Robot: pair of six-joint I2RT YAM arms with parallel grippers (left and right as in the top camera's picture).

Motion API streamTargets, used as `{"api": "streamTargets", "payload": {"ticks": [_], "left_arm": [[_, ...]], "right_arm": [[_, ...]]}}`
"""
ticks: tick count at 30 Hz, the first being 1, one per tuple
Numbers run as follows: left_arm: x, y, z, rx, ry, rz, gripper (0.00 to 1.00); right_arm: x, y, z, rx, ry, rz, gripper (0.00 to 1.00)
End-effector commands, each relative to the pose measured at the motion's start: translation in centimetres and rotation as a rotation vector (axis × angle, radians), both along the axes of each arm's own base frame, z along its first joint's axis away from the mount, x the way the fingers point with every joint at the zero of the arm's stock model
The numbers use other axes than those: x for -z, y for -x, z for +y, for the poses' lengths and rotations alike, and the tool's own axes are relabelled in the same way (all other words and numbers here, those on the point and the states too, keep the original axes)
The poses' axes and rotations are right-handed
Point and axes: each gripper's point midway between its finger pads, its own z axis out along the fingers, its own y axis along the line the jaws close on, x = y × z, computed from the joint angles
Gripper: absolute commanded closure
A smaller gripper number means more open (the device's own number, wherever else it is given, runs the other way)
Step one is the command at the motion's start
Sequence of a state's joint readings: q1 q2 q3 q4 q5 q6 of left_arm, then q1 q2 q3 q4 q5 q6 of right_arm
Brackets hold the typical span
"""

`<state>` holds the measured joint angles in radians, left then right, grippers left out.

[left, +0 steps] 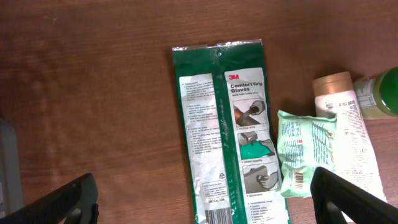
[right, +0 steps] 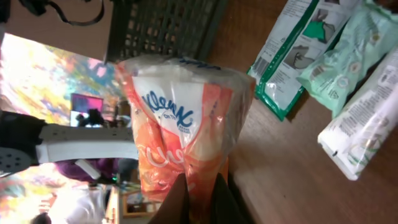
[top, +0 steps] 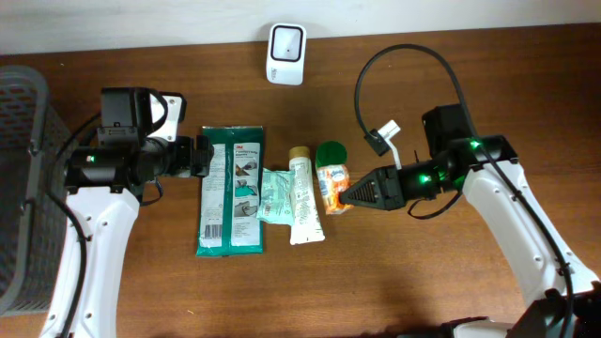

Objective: Scan the item barcode
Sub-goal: 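Lift the Kleenex pack and hold it up to the white scanner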

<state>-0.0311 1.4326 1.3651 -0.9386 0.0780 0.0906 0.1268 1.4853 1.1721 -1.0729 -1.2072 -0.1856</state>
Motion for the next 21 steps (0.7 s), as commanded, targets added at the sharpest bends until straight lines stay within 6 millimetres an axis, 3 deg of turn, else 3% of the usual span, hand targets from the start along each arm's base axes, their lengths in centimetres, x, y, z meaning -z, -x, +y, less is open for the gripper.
{"api": "streamTargets", "payload": {"ticks": [1,4,7,10,13,15,18,21], "left_arm": [[-0.1,-0.1,0.2,0.011,-0.010,-0.005,0.01],[-0.1,-0.1,0.2,0.011,-0.010,-0.005,0.01],[-0.1,-0.1,0.2,0.011,-0.010,-0.005,0.01],[-0.1,-0.1,0.2,0.011,-0.010,-0.005,0.01],[-0.1,-0.1,0.2,0.011,-0.010,-0.005,0.01],[-0.1,-0.1,0.2,0.011,-0.010,-0.005,0.01],[-0.1,-0.1,0.2,0.011,-0.010,-0.005,0.01],[-0.1,-0.1,0.2,0.011,-0.010,-0.005,0.01]], "right_arm": [[-2.0,-1.2,1.4,0.025,0.107,-0.059,0.96],[-3.6,-4.5,1.4,0.166,0.311,-0.131,0.96],[-6.1,-10.1,0.9,0.334,0.575,-0.287,0.96],[-6.9,-20.0,0.8,0.537,0.862,-0.515,0.96],[-3.4,-28.6,1.9,0.616,1.039,-0.751,0.96],[-1.3,-32.4,2.2,0.623,1.159,-0.905,0.96],[0.3,-35.7,3.1,0.518,1.260,-1.108,0.96],[2.4,-37.5,4.1,0.378,1.339,-1.257,0.96]]}}
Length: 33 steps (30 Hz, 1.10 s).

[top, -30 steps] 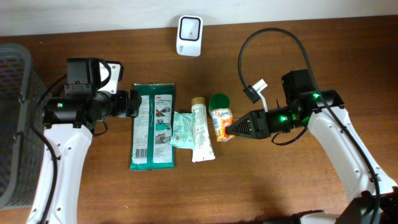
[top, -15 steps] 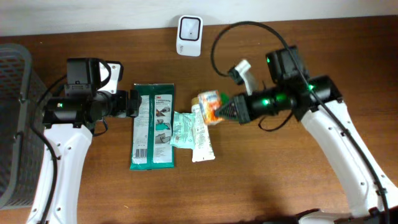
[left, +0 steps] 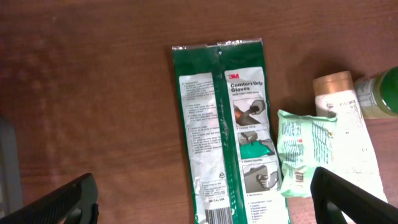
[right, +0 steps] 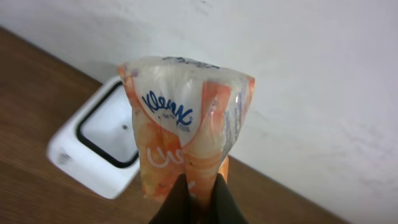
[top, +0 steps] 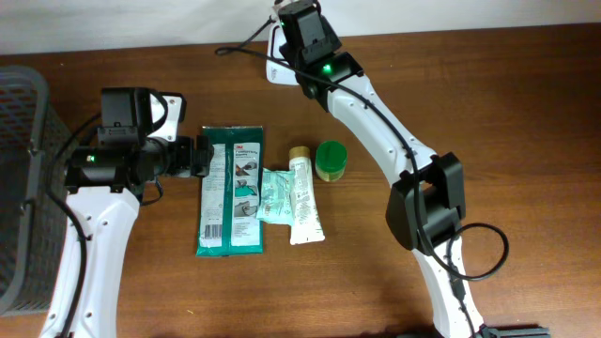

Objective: Scan the item barcode
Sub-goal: 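Lift the Kleenex pack and hold it up to the white scanner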

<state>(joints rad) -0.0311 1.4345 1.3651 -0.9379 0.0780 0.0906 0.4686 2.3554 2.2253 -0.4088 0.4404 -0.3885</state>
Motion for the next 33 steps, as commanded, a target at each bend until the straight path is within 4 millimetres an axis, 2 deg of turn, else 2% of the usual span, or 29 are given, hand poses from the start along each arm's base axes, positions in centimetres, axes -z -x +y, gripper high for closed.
{"api": "streamTargets", "payload": {"ticks": [1,4,8,10,13,17,20,24,26,30,33], "left_arm": [[-0.2,-0.1,0.2,0.011,-0.009,-0.006,0.01],[-0.2,-0.1,0.2,0.011,-0.010,-0.006,0.01],[-0.2,-0.1,0.2,0.011,-0.010,-0.006,0.01],[-0.2,-0.1,0.2,0.011,-0.010,-0.006,0.01],[-0.2,-0.1,0.2,0.011,-0.010,-0.006,0.01],[-0.2,-0.1,0.2,0.011,-0.010,-0.006,0.01],[-0.2,-0.1,0.2,0.011,-0.010,-0.006,0.01],[-0.2,-0.1,0.2,0.011,-0.010,-0.006,0.01],[-0.2,-0.1,0.2,0.011,-0.010,-0.006,0.01],[-0.2,-0.1,0.2,0.011,-0.010,-0.006,0.01],[-0.2,-0.1,0.2,0.011,-0.010,-0.006,0.01]], "right_arm": [[1.6,-1.6,0.7,-0.100,0.257,-0.039,0.96],[4.4,-2.8,1.4,-0.151,0.361,-0.053,0.96],[7.6,-3.3,1.7,-0.192,0.445,-0.029,0.96],[8.2,-3.4,1.6,-0.195,0.450,-0.023,0.96],[8.5,-3.7,1.7,-0.291,0.648,-0.023,0.96],[6.1,-4.6,2.2,-0.305,0.723,-0.121,0.95],[5.8,-4.7,2.4,-0.318,0.755,-0.133,0.90],[5.8,-4.7,2.4,-0.316,0.750,-0.133,0.91],[5.0,-4.6,2.3,-0.298,0.713,-0.143,0.93],[1.8,-3.9,2.6,-0.270,0.537,-0.169,0.95],[-2.6,-2.5,2.3,-0.230,0.341,-0.181,0.96]]}}
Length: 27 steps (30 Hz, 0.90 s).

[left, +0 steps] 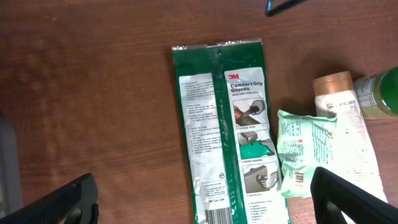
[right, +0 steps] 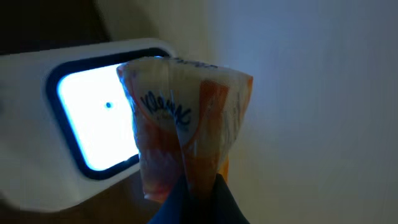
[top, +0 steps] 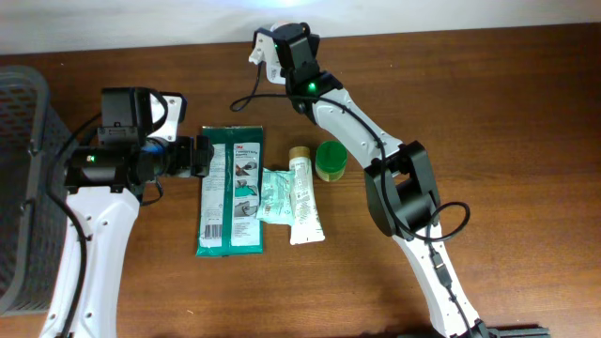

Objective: Scan the item barcode
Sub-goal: 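Lift the Kleenex pack and hold it up to the white scanner, then lower the Kleenex pack onto the table's right side and release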

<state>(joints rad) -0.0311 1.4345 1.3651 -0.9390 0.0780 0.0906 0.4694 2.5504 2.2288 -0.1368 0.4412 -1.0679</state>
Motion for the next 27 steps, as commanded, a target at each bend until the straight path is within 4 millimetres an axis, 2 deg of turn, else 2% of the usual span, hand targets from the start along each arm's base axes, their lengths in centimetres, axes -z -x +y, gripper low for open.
{"api": "streamTargets", "payload": {"ticks": [1,3,5,6,7,8,10,12,13,15,17,20,23,27], "left_arm": [[-0.2,-0.1,0.2,0.011,-0.010,-0.008,0.01],[-0.2,-0.1,0.2,0.011,-0.010,-0.008,0.01],[-0.2,-0.1,0.2,0.011,-0.010,-0.008,0.01],[-0.2,-0.1,0.2,0.011,-0.010,-0.008,0.01],[-0.2,-0.1,0.2,0.011,-0.010,-0.008,0.01],[-0.2,-0.1,0.2,0.011,-0.010,-0.008,0.01],[-0.2,-0.1,0.2,0.011,-0.010,-0.008,0.01],[-0.2,-0.1,0.2,0.011,-0.010,-0.008,0.01],[-0.2,-0.1,0.2,0.011,-0.010,-0.008,0.01],[-0.2,-0.1,0.2,0.011,-0.010,-0.008,0.01],[-0.2,-0.1,0.2,0.011,-0.010,-0.008,0.01],[-0.2,-0.1,0.2,0.011,-0.010,-0.008,0.01],[-0.2,-0.1,0.2,0.011,-0.010,-0.008,0.01],[-0.2,-0.1,0.2,0.011,-0.010,-0.008,0.01]], "right_arm": [[-10.8,1.8,0.2,0.029,-0.293,-0.092,0.96],[-14.1,3.8,-0.7,0.063,-0.428,-0.054,0.96],[-16.8,6.9,-1.9,0.105,-0.604,0.051,0.96],[-17.4,8.1,-2.7,0.146,-0.690,0.096,0.96],[-18.1,10.4,-4.3,0.244,-0.841,0.185,0.96],[-18.2,12.1,-5.5,0.327,-0.938,0.252,0.96],[-17.3,17.1,-9.5,0.555,-1.105,0.453,0.96],[-15.5,21.3,-13.6,0.714,-1.099,0.627,0.96],[-14.6,22.4,-14.9,0.774,-1.088,0.674,0.96],[-12.2,24.8,-19.4,0.960,-1.056,0.764,0.96],[-9.9,26.0,-23.3,1.104,-1.051,0.804,0.96],[-6.0,27.8,-27.4,1.290,-1.059,0.857,0.96],[-1.0,29.2,-30.6,1.415,-1.068,0.893,0.96],[3.4,29.5,-33.5,1.480,-1.116,0.856,0.96]]}}
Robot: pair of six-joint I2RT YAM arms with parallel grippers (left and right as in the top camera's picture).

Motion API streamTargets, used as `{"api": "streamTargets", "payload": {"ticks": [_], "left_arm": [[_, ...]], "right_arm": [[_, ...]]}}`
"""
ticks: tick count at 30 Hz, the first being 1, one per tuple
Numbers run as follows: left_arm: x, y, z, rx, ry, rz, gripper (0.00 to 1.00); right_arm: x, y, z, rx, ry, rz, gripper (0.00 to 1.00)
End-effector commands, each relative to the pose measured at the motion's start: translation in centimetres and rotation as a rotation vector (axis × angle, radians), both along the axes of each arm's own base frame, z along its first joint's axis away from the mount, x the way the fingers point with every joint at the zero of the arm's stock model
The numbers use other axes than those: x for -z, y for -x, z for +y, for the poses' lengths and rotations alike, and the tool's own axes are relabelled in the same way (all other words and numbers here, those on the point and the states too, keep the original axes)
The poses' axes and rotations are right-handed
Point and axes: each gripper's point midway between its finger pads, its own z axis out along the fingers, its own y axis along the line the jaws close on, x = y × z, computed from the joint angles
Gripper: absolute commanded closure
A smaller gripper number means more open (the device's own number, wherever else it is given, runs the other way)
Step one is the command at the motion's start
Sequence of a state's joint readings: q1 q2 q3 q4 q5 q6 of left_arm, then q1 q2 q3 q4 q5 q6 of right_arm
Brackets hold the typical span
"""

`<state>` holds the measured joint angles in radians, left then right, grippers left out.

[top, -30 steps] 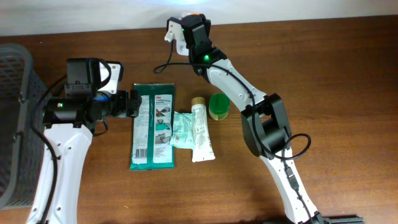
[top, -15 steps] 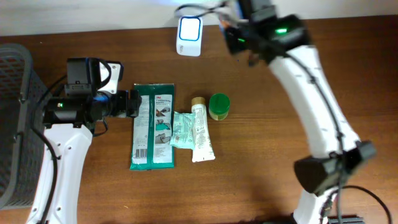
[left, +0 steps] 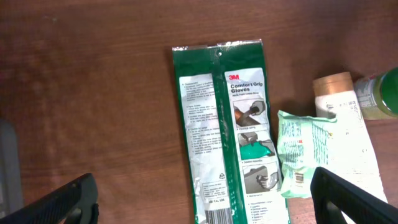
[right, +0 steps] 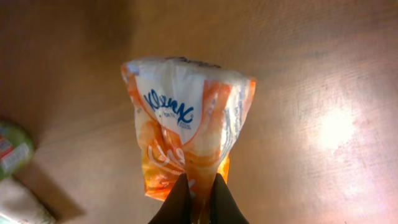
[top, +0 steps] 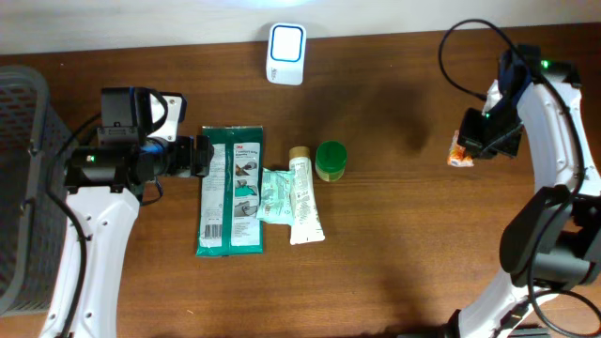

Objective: Scan the item barcode
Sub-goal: 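Lower the Kleenex pack onto the table's right side and release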

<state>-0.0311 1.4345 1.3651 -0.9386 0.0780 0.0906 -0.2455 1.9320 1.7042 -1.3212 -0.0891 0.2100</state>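
Note:
My right gripper (right: pixel 198 190) is shut on an orange-and-white Kleenex tissue pack (right: pixel 183 140), held over bare wood at the table's right side; overhead the pack (top: pixel 457 150) shows beside the right gripper (top: pixel 474 141). The white barcode scanner (top: pixel 285 41) stands at the back edge, centre. My left gripper (left: pixel 202 202) hangs open above the green 3M glove packet (left: pixel 225 124), its black fingers (left: pixel 59 202) spread wide at the frame's lower corners; overhead it sits at the left gripper (top: pixel 192 157) by that packet (top: pixel 231 191).
A pale green wipes pouch (top: pixel 273 195), a white tube (top: pixel 304 197) and a green-lidded jar (top: pixel 331 160) lie in a row right of the glove packet. A dark mesh basket (top: pixel 21 188) fills the left edge.
My right gripper has moved with the Kleenex pack from in front of the lit scanner at the back to over the table's right side. The left arm has not moved.
My right gripper first held the Kleenex pack by the jar in the row of items. Then it held the pack near the scanner at the back edge, then right against the scanner's lit window. Now the pack hangs over the right side. The left gripper stayed open throughout.

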Motion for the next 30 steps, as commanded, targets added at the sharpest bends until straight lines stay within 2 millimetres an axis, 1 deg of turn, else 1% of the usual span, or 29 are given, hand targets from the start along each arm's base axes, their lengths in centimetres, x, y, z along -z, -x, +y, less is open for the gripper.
{"api": "streamTargets", "payload": {"ticks": [1,2,4,8,10,12,17,18,19,20,21,22,25,26,27,28,30], "left_arm": [[-0.2,-0.1,0.2,0.011,-0.010,-0.007,0.01],[-0.2,-0.1,0.2,0.011,-0.010,-0.007,0.01],[-0.2,-0.1,0.2,0.011,-0.010,-0.007,0.01],[-0.2,-0.1,0.2,0.011,-0.010,-0.007,0.01],[-0.2,-0.1,0.2,0.011,-0.010,-0.007,0.01],[-0.2,-0.1,0.2,0.011,-0.010,-0.007,0.01],[-0.2,-0.1,0.2,0.011,-0.010,-0.007,0.01],[-0.2,-0.1,0.2,0.011,-0.010,-0.007,0.01],[-0.2,-0.1,0.2,0.011,-0.010,-0.007,0.01],[-0.2,-0.1,0.2,0.011,-0.010,-0.007,0.01],[-0.2,-0.1,0.2,0.011,-0.010,-0.007,0.01],[-0.2,-0.1,0.2,0.011,-0.010,-0.007,0.01],[-0.2,-0.1,0.2,0.011,-0.010,-0.007,0.01],[-0.2,-0.1,0.2,0.011,-0.010,-0.007,0.01],[-0.2,-0.1,0.2,0.011,-0.010,-0.007,0.01],[-0.2,-0.1,0.2,0.011,-0.010,-0.007,0.01],[-0.2,-0.1,0.2,0.011,-0.010,-0.007,0.01]], "right_arm": [[2.3,0.4,-1.7,0.073,-0.007,-0.013,0.96],[2.9,0.4,-2.1,0.121,-0.010,-0.017,0.96],[3.6,0.3,-2.5,0.140,-0.008,-0.028,0.96],[3.6,0.4,-2.3,0.138,-0.010,-0.025,0.96],[3.6,0.1,-2.3,0.136,-0.014,-0.036,0.96],[3.5,-0.3,-1.5,0.133,-0.060,-0.054,0.96],[3.5,-0.3,-1.4,0.133,-0.064,-0.051,0.95],[3.5,-0.3,-1.4,0.133,-0.063,-0.052,0.90],[3.5,-0.3,-1.4,0.132,-0.064,-0.051,0.80],[3.5,-0.1,-1.4,0.133,-0.065,-0.046,0.75],[3.6,0.0,-1.4,0.133,-0.066,-0.040,0.65],[3.6,0.2,-1.3,0.133,-0.069,-0.032,0.59],[3.6,0.8,-1.1,0.117,-0.074,-0.010,0.56],[3.5,0.7,-0.7,0.063,-0.091,-0.019,0.55],[3.4,0.7,-0.2,0.025,-0.122,-0.029,0.55],[3.2,0.7,0.9,-0.034,-0.176,-0.043,0.55],[2.5,1.4,2.7,-0.166,-0.210,-0.023,0.55]]}}
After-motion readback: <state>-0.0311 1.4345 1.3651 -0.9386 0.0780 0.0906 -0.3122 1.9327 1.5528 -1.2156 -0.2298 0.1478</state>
